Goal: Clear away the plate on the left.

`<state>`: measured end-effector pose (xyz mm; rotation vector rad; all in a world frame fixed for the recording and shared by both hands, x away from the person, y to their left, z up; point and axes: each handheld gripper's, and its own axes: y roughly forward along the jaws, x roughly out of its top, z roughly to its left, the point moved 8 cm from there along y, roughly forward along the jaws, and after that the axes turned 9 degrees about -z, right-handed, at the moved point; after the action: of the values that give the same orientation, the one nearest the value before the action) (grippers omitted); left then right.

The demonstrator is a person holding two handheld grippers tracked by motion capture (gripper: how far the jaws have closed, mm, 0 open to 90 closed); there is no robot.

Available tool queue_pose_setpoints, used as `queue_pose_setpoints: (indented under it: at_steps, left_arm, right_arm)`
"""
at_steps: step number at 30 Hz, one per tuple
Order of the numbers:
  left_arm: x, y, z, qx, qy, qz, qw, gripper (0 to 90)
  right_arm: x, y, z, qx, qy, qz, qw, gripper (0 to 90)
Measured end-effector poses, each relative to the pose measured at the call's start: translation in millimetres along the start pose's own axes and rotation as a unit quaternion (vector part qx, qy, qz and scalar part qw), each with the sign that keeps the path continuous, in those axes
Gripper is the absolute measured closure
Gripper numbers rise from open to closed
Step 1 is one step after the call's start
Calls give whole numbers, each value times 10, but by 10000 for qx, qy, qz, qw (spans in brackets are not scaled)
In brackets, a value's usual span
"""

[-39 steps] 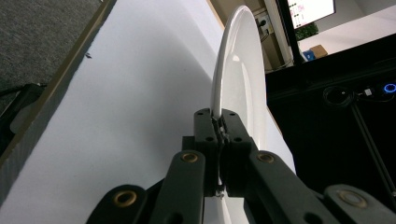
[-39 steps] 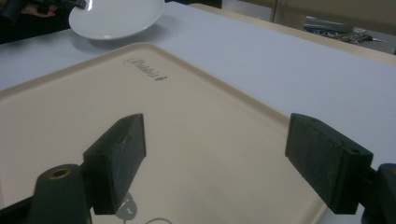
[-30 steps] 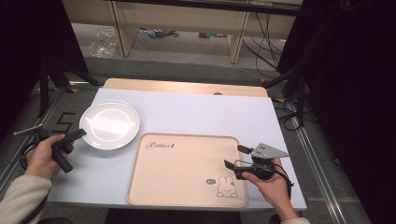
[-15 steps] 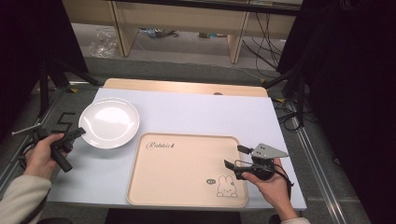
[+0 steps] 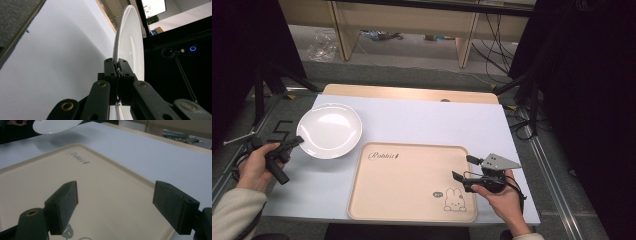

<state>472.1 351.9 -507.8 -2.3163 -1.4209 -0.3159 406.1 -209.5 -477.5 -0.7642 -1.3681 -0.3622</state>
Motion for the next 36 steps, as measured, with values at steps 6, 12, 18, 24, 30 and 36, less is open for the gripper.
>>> queue_pose_setpoints:
  at_steps: [6, 12, 18, 24, 30, 36]
  left_arm:
    - [-15, -1, -39, -65, -13, 15, 10000, 870]
    - [-32, -1, -90, -148, -22, 16, 9999, 870]
    - [-51, -3, -114, -159, 16, 63, 9999, 869]
    - [-68, -8, -117, -150, 16, 115, 9998, 869]
    - [-86, -9, -139, -181, 37, 135, 9997, 869]
    - [-112, -7, -173, -227, 63, 179, 9996, 869]
  right_arm:
    - [5, 2, 2, 5, 31, -33, 10000, 212]
    - [5, -2, 0, 2, 13, -23, 10000, 212]
    - [7, 0, 1, 1, 17, -27, 10000, 212]
    - [6, 12, 3, 3, 28, -73, 10000, 212]
    - [3, 0, 1, 3, 7, -15, 10000, 212]
    - [-2, -11, -6, -32, -4, 40, 10000, 212]
